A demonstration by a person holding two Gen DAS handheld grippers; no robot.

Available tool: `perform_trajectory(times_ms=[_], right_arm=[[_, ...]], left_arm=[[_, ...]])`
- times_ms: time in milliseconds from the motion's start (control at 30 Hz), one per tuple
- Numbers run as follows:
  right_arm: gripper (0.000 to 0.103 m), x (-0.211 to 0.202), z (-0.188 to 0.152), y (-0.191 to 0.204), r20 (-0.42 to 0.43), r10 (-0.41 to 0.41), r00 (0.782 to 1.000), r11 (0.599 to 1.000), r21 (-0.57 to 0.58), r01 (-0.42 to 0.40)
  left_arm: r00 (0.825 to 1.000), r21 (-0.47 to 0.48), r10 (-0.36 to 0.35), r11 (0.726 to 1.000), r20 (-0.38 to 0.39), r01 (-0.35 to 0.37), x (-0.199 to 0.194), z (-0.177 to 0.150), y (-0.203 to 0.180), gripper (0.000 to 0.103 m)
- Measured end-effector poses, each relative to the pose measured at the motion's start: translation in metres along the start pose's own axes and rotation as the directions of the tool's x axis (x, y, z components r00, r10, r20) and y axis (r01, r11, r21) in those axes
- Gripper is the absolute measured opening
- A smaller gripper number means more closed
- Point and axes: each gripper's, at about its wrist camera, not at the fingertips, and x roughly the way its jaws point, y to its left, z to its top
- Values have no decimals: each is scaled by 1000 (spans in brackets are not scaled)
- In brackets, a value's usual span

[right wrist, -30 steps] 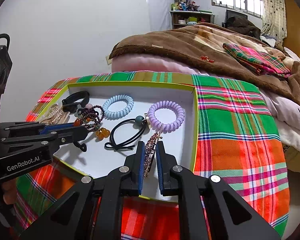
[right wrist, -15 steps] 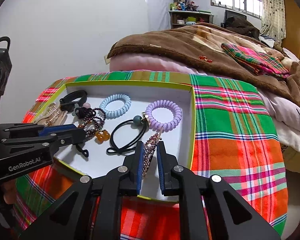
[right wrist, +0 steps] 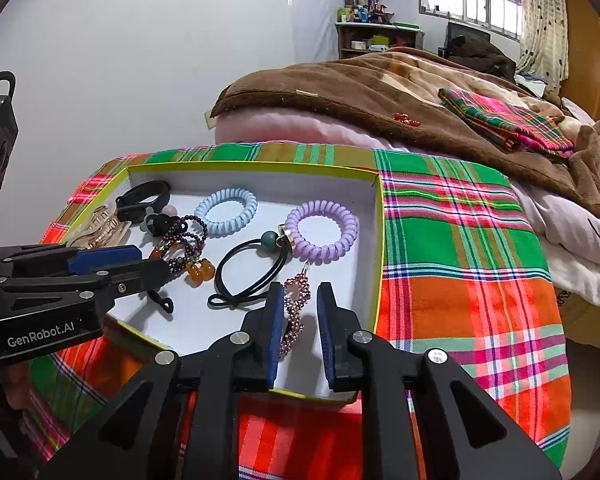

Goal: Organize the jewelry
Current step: 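Open the left tool to drop the bracelet while the right tool releases the rhinestone clip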

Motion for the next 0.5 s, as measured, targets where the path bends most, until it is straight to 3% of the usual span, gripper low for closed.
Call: perform_trajectory(times_ms=[100,233,500], right_arm=[[19,-2,1,-1,6,-2,1000,1000,4,2],[30,-8,0,-1,15,0,1000,1000,5,0],[30,-29,-1,3,55,-10,998,1000,2,10]], left_arm=[[1000,-2,4,1000,4,-4,-3,-1,-1,42],[1000,5,21,1000,18,-21,-9,-3,-3,47],[994,13,84,996,71,-85,-33,-11,-10,53]])
